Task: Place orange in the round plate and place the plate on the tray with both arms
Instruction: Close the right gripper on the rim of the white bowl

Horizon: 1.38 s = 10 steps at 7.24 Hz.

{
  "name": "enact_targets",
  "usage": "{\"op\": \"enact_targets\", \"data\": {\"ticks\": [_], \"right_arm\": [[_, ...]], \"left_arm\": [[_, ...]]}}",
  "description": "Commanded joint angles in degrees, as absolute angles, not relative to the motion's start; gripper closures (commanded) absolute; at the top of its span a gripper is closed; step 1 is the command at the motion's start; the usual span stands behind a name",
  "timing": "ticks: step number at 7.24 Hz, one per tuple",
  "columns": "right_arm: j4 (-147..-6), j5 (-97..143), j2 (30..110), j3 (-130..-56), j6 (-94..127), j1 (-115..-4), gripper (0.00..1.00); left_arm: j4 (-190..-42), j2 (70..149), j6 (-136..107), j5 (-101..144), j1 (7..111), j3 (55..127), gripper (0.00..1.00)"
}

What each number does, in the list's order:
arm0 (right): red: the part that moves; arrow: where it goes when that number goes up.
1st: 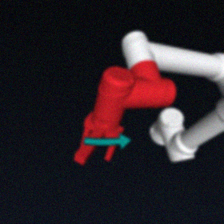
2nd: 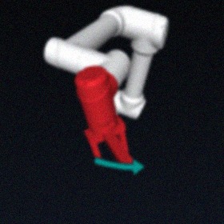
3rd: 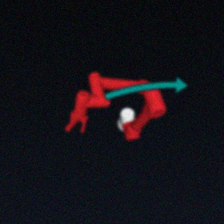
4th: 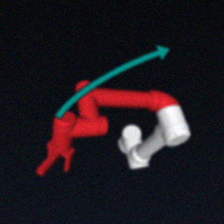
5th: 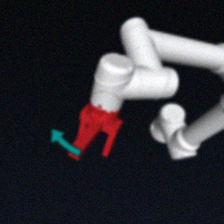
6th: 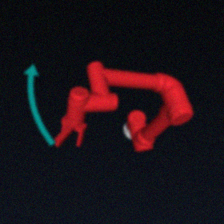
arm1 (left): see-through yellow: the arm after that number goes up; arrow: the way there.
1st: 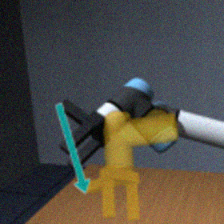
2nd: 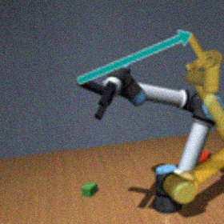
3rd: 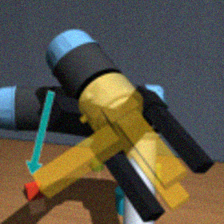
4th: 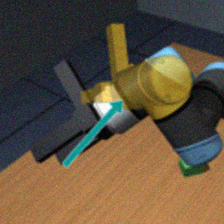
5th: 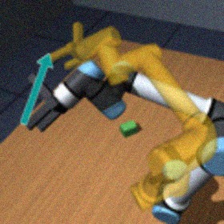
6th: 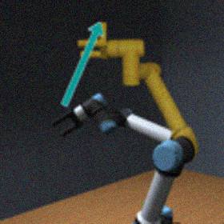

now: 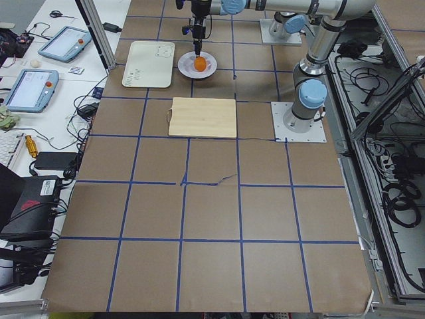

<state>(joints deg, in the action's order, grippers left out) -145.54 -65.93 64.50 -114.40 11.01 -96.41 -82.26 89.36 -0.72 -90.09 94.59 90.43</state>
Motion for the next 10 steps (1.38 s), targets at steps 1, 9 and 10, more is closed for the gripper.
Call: {"op": "enact_targets", "data": {"ticks": [1, 9, 10], "right_arm": [[-145.5, -66.1, 64.5, -114.4, 11.1, -96.4, 0.41], [-145.5, -66.4, 64.7, -114.3, 11.2, -96.4, 0.87], [-145.3, -66.3, 64.8, -114.3, 11.3, -96.4, 0.94]], "left_arm": [[-82.3, 89.2, -0.8, -89.5, 94.6, 90.4, 0.00], [-82.4, 89.2, -0.8, -89.4, 94.5, 90.3, 0.00], [-82.4, 89.2, -0.7, -89.3, 94.5, 90.3, 0.00]]}}
